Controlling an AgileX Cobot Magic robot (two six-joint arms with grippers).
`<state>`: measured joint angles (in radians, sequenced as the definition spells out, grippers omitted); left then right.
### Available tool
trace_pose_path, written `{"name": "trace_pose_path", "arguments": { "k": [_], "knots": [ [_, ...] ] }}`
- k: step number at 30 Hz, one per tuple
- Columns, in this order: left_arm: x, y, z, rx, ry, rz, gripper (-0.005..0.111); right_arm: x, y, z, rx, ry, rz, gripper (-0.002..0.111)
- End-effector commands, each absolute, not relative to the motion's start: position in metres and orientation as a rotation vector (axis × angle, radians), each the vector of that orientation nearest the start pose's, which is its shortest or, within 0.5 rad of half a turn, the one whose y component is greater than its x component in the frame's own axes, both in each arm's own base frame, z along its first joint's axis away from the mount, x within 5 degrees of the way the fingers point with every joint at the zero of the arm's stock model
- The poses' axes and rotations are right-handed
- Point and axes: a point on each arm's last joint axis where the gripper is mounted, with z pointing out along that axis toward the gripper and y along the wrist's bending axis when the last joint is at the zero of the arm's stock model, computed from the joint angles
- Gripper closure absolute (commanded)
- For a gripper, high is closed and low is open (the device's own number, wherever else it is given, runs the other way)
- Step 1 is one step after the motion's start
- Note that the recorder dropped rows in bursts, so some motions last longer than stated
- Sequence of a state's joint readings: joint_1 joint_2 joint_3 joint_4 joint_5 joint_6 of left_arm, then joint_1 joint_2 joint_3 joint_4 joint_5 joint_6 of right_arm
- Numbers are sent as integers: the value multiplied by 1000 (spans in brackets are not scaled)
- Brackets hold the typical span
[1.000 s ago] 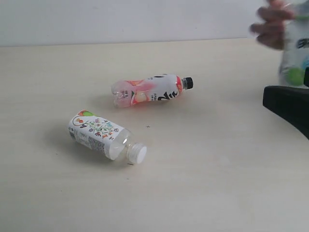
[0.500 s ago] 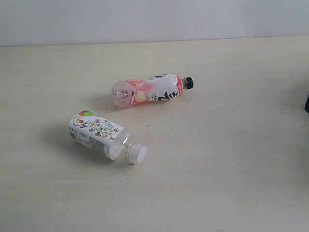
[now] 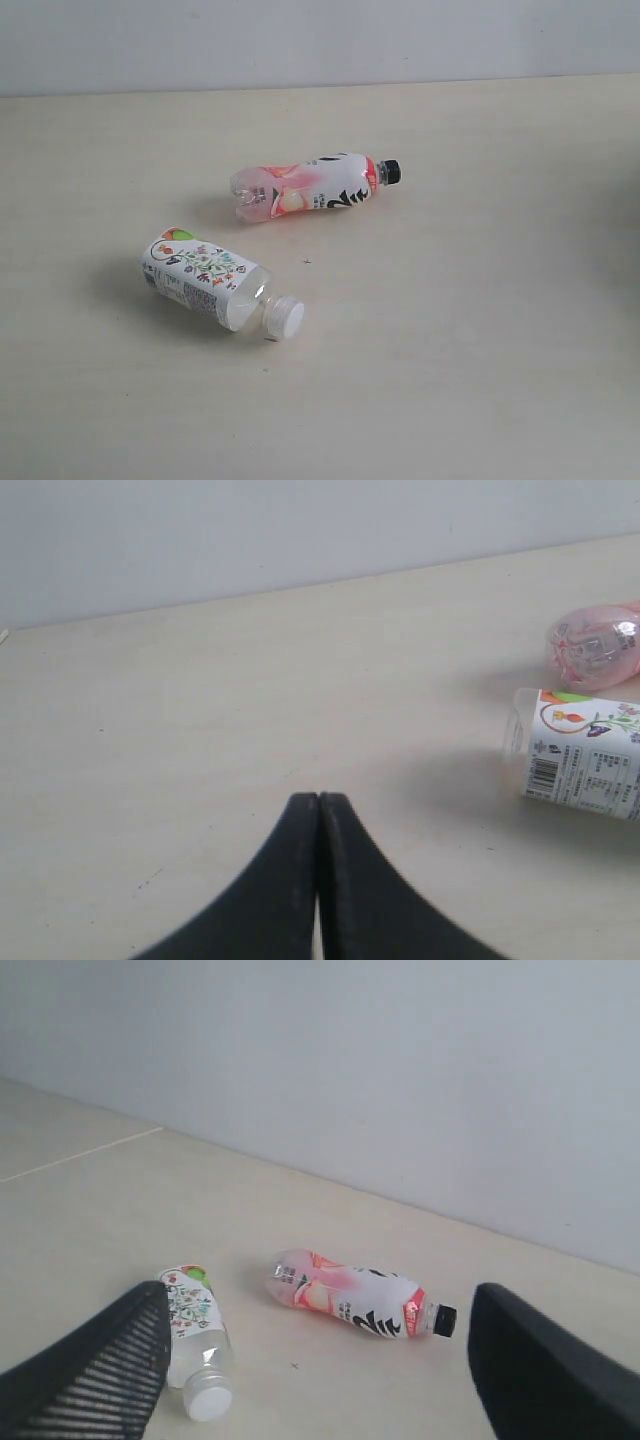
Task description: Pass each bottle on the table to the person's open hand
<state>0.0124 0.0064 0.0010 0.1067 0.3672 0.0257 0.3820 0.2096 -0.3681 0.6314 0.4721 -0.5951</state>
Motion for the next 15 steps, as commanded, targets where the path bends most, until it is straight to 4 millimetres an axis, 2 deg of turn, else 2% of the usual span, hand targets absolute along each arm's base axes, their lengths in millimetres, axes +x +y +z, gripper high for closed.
{"name": "trace_pose_path", "arguments": {
  "k": [1, 7, 15],
  "knots": [
    [53, 4, 181, 75, 1846, 124, 106, 44, 41, 283, -474, 1605, 504, 31],
    [53, 4, 181, 75, 1846, 124, 106, 30, 34, 288, -465, 1501, 486, 31],
    [53, 4, 181, 75, 1846, 124, 106, 27, 33, 290, -459, 1477, 484, 31]
  ]
}}
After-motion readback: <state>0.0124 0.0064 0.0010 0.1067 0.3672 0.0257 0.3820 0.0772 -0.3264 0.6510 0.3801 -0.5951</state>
